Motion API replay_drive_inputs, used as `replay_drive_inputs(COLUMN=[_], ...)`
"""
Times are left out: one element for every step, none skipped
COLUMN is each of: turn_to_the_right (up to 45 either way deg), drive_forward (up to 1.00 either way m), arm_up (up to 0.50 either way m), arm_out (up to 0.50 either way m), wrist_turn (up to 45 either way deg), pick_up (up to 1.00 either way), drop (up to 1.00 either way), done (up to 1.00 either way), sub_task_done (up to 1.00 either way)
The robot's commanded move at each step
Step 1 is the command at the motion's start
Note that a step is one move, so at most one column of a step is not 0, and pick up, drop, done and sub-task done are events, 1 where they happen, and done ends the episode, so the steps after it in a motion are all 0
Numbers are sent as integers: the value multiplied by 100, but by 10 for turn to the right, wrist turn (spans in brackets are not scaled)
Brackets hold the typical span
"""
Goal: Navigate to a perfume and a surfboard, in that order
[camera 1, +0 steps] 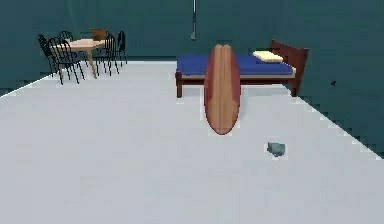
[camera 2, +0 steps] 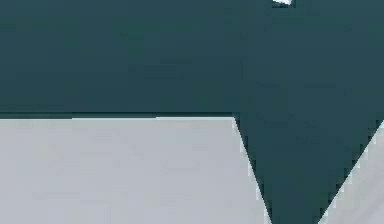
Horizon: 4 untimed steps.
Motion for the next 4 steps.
replay_drive_inputs(turn_to_the_right=[0,0,60,0], drive_forward=[100,100,0,60], arm_up=[0,0,0,0], arm_out=[0,0,0,0], wrist_turn=[0,0,0,0], pick_up=[0,0,0,0], drop=[0,0,0,0], done=[0,0,0,0], sub_task_done=[0,0,0,0])
